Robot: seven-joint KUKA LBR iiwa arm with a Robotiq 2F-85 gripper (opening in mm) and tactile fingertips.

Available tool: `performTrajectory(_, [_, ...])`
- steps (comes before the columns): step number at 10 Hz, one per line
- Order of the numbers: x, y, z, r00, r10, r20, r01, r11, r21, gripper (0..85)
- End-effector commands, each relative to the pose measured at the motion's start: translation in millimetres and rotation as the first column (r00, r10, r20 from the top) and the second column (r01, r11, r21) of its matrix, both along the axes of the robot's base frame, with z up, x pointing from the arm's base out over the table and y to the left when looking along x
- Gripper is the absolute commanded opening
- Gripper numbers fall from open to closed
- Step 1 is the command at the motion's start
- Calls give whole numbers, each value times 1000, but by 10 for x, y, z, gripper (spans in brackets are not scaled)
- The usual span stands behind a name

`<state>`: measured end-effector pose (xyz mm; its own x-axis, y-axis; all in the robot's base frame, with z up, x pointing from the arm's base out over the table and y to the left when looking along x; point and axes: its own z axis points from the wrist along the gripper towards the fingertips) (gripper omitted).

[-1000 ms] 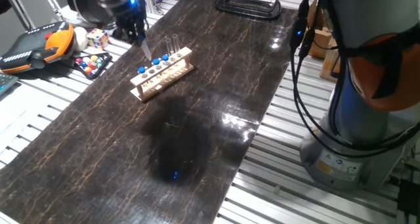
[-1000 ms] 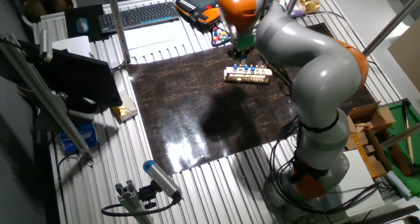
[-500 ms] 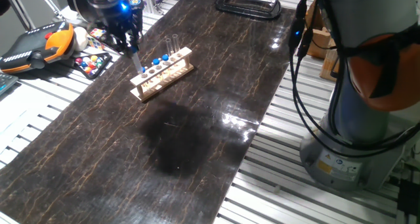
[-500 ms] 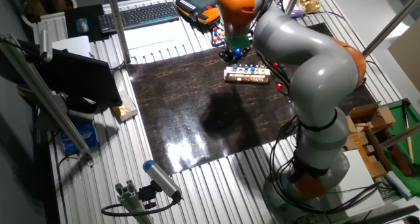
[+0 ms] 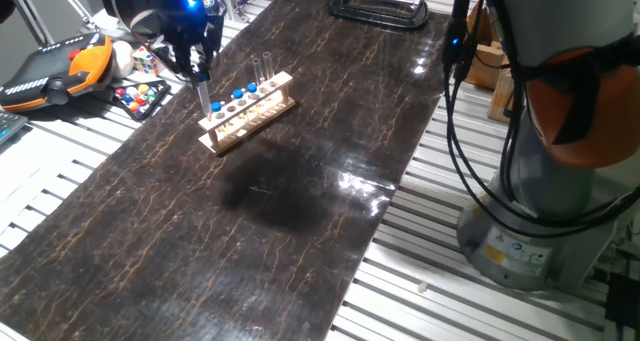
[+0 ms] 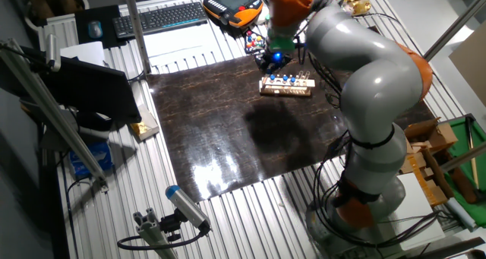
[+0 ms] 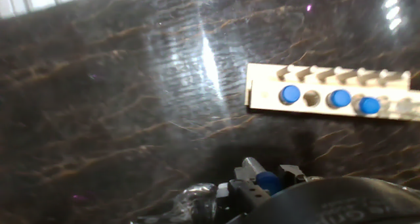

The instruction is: Shake the test tube

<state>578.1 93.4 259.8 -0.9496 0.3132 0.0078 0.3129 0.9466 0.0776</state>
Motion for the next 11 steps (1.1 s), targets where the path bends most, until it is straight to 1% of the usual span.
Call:
performTrajectory(1, [3,-15,-3,993,-98,62,85,979,187,7])
performTrajectory(3, [26,-83,-22,993,-93,74,78,981,178,7])
performTrajectory(4, [38,-140,-40,995,-42,89,31,993,114,7])
performTrajectory(5, [52,-197,-54,995,14,97,-19,999,47,7])
performTrajectory(6, [67,-262,-62,991,91,94,-87,995,-43,7])
performTrajectory(8, [97,-388,-75,981,176,82,-164,977,-136,7])
performTrajectory(9, [115,-447,-68,977,200,77,-186,970,-155,7])
performTrajectory(11, [156,-566,-56,973,222,68,-209,965,-160,7])
